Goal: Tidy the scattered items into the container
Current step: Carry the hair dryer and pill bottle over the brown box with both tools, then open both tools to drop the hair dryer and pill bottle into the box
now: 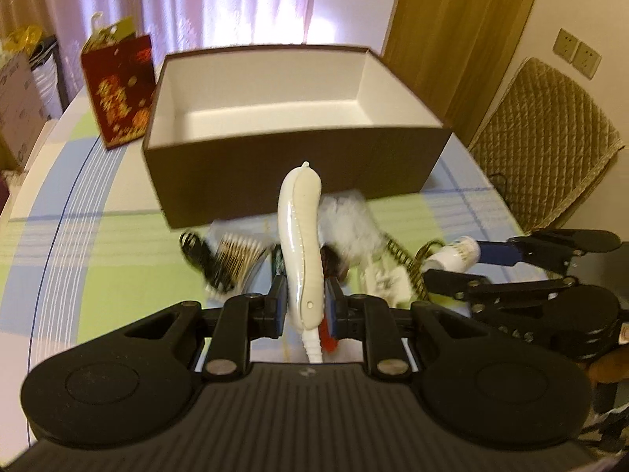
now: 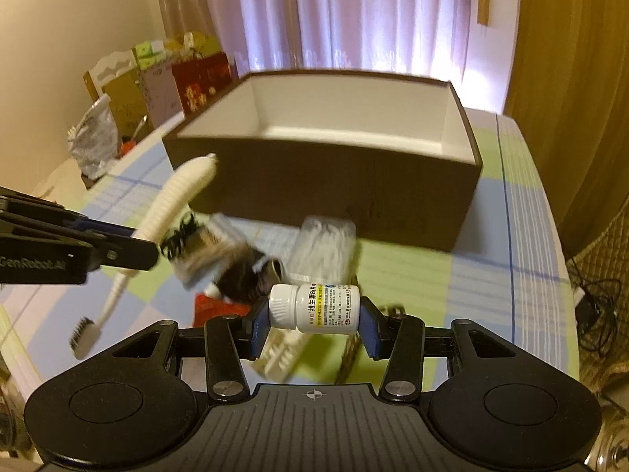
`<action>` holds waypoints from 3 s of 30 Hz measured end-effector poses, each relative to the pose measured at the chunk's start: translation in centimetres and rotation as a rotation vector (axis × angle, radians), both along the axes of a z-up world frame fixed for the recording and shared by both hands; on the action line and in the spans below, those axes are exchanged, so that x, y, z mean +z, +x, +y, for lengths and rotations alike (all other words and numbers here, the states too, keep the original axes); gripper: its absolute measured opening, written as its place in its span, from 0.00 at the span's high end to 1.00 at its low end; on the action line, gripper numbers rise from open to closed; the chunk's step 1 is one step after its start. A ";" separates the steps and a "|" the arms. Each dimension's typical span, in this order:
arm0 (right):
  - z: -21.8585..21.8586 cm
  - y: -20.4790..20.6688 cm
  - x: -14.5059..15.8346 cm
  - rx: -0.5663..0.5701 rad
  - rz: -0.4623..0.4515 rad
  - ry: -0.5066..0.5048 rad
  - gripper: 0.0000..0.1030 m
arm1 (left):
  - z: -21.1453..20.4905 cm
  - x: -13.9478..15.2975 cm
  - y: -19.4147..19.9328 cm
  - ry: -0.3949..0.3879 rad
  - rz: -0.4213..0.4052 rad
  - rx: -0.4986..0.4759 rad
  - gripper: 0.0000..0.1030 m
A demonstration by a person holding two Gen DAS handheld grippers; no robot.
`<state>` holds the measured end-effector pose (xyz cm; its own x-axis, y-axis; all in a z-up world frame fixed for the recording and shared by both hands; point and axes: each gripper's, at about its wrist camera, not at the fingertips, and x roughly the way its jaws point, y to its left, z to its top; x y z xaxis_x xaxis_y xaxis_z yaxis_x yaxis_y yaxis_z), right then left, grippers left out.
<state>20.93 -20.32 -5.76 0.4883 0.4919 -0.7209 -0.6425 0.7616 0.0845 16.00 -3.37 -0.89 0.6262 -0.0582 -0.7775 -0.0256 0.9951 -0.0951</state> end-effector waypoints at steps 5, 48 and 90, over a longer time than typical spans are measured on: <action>1.0 1.0 1.1 0.007 -0.026 0.019 0.52 | 0.0 1.0 1.5 -0.011 -0.037 -0.004 0.84; 8.5 20.7 -0.7 0.071 -0.040 -0.032 0.52 | 5.0 1.5 23.0 -0.110 -0.127 0.149 0.84; 8.0 23.3 -3.2 0.078 0.156 -0.176 0.04 | 6.0 -4.4 24.4 -0.109 0.118 0.201 0.61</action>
